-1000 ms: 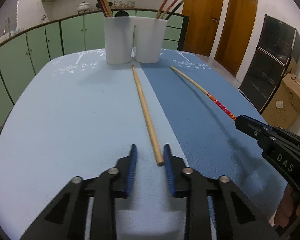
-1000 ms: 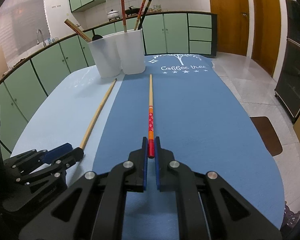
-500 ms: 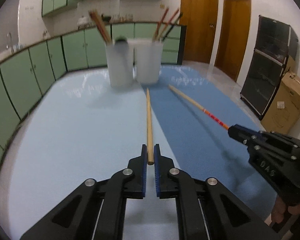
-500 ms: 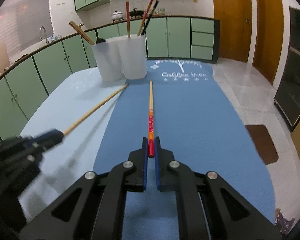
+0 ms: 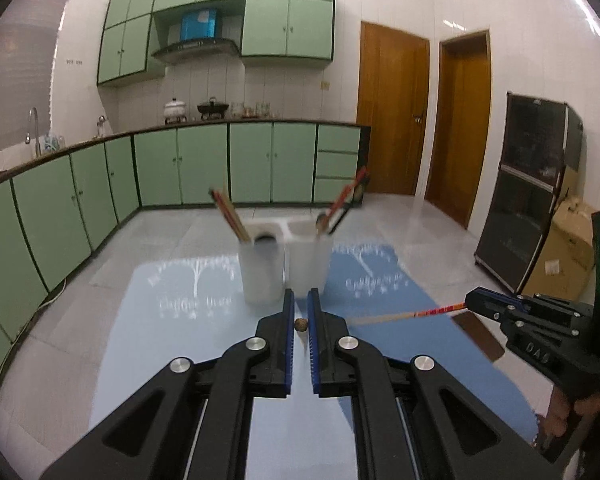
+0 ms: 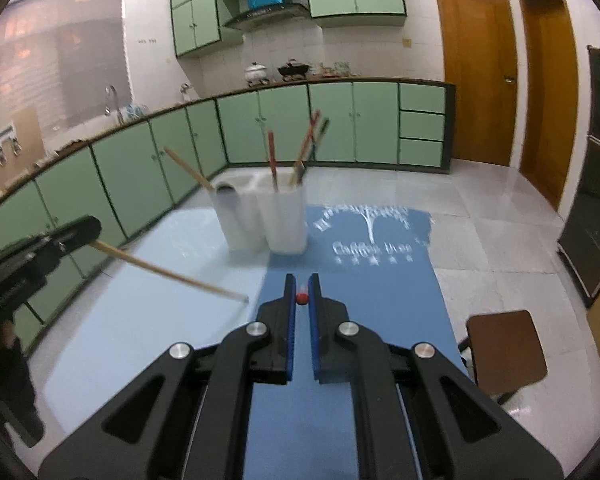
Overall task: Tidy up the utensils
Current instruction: 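Carry both chopsticks to the white holder and drop them in while both tools open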
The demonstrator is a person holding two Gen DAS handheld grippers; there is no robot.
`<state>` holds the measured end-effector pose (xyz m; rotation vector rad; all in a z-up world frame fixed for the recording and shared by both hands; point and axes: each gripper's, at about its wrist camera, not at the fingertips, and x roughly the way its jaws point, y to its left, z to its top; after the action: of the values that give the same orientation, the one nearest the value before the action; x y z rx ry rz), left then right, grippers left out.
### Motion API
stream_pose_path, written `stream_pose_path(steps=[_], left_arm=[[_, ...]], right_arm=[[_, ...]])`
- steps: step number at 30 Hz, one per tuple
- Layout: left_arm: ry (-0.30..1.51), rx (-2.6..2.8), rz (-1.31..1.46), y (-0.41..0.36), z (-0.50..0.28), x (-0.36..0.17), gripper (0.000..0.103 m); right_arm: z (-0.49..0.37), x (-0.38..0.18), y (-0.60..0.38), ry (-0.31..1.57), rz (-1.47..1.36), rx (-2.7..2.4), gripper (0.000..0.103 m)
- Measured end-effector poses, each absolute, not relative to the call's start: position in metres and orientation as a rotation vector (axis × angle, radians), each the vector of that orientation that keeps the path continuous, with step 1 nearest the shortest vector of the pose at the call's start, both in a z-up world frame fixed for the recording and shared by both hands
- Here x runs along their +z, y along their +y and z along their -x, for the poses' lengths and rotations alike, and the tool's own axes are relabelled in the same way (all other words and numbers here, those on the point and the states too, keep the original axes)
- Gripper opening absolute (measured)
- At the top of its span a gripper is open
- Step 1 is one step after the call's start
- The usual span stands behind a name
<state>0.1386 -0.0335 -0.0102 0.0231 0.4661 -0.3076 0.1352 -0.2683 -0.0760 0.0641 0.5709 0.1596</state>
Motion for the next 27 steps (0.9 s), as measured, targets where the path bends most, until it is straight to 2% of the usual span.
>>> stream_pose_path(steps=[12,27], left_arm=[[0.447,-0.353,-0.026,-0.033,-0.161,0.021,0.006],[0.277,-0.398,-0.024,-0.033,-0.204,0.105,0.006]], right_arm=[[-0.183,-0.016,-0.258,0.639,-0.036,0.346,0.005],[-0.24,0.099,-0.256,0.472,0.001,0.425,0.005]])
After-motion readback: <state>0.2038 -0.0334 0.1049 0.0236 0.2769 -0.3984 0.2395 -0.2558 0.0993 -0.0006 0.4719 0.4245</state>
